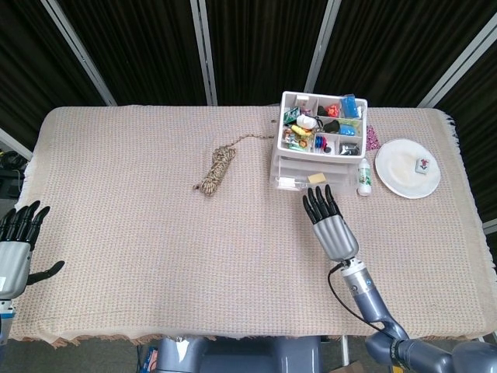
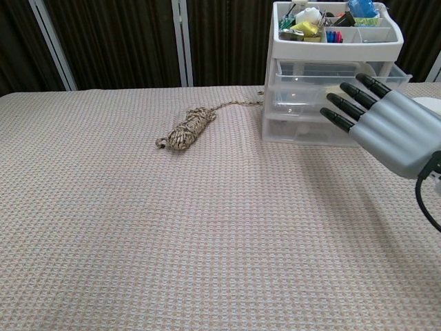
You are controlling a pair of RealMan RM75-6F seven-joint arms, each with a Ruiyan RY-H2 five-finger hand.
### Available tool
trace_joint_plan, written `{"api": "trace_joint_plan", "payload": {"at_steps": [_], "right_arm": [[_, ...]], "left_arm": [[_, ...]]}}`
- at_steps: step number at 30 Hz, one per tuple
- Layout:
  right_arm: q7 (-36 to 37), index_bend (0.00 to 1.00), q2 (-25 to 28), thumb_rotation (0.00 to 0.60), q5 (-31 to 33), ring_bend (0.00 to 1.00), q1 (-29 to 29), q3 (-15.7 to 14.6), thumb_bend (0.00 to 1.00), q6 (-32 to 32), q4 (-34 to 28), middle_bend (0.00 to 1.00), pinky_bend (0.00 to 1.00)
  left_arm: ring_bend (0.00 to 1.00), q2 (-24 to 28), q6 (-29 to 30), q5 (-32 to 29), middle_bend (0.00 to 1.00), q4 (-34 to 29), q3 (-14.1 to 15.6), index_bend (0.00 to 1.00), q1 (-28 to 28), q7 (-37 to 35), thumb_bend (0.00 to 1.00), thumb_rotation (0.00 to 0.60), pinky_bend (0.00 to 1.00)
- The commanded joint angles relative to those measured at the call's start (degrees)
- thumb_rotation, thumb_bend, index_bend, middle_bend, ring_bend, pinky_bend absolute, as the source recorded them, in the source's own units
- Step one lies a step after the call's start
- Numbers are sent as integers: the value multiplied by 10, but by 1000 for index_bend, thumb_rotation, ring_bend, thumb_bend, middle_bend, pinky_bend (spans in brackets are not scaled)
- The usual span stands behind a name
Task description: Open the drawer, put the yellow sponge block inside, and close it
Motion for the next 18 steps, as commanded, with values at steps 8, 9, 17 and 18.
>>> {"api": "trace_joint_plan", "payload": {"at_steps": [8,9,17,18], "right_arm": [[-7,0,-12,600,27,0,22,25,252,-14,24,0,0],[-8,0,-14,600,30,0,24,27,252,-15,26,0,0],[-11,0,-23,600,50,0,38,39,251,-25,41,0,0],[-10,0,-25,600,53,0,39,40,251,-27,44,0,0]], "left_arm": [[0,0,-2,-1,0,0,0,51,0,-1,150,600,0],[0,0,-2,-1,0,0,0,51,-1,-1,150,600,0],[0,1,-3,-2,0,-1,0,51,-1,-1,150,600,0],[0,1,-3,-3,0,-1,0,51,-1,-1,150,600,0]]}}
